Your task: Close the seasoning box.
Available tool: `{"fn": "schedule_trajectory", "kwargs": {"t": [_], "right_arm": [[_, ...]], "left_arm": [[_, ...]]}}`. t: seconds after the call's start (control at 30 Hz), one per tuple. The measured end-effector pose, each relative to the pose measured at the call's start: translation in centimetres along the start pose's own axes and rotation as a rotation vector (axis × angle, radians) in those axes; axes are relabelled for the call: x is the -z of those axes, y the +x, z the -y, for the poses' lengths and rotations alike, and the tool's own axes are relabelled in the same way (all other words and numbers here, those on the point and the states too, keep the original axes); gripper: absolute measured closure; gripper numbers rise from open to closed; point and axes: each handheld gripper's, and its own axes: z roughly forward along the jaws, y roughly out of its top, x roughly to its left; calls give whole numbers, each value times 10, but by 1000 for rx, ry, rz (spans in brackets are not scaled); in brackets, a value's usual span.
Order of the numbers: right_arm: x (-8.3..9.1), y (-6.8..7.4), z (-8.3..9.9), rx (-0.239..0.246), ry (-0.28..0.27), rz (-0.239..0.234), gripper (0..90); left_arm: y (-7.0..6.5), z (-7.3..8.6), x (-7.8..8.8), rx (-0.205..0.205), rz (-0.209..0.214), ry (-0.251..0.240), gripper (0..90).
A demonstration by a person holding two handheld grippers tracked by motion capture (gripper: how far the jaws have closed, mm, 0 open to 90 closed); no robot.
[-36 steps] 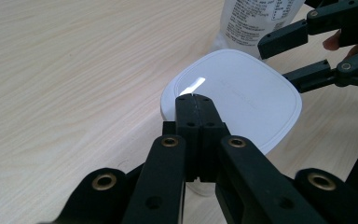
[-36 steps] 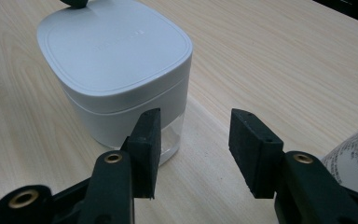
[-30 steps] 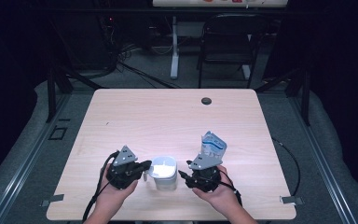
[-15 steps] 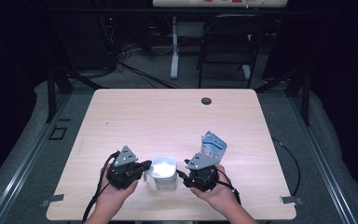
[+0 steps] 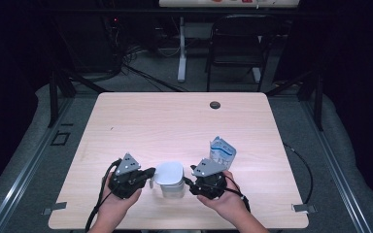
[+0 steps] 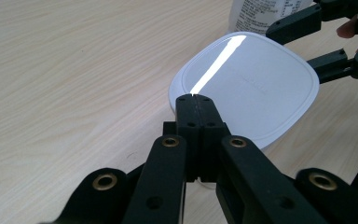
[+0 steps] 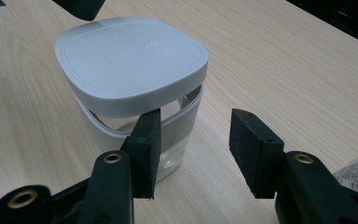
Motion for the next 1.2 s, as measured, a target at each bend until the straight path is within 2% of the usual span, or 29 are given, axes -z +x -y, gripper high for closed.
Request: {"fn": "schedule_trajectory", "kwargs": {"t": [0.17, 0.3, 0.5, 0.63, 0.7, 0.77, 1.2], "right_arm": [[1, 1, -4, 0, -4, -6, 539], [1, 1, -9, 9, -4, -9, 540], [1, 3, -15, 13, -3, -15, 539], [0, 4, -18, 21, 5, -18, 539], [0, 5, -20, 23, 5, -18, 539], [-1, 6, -23, 25, 5, -17, 539], [-8, 14, -34, 38, 0, -28, 539]], "left_arm": [[5, 6, 7, 21, -13, -20, 900], [7, 14, 12, 30, -23, -31, 862], [14, 26, 15, 60, -17, -55, 832], [17, 32, 15, 70, -16, -83, 798], [17, 34, 16, 71, -21, -79, 773], [20, 37, 19, 70, -24, -101, 757], [24, 46, 21, 71, -29, -86, 735]]}}
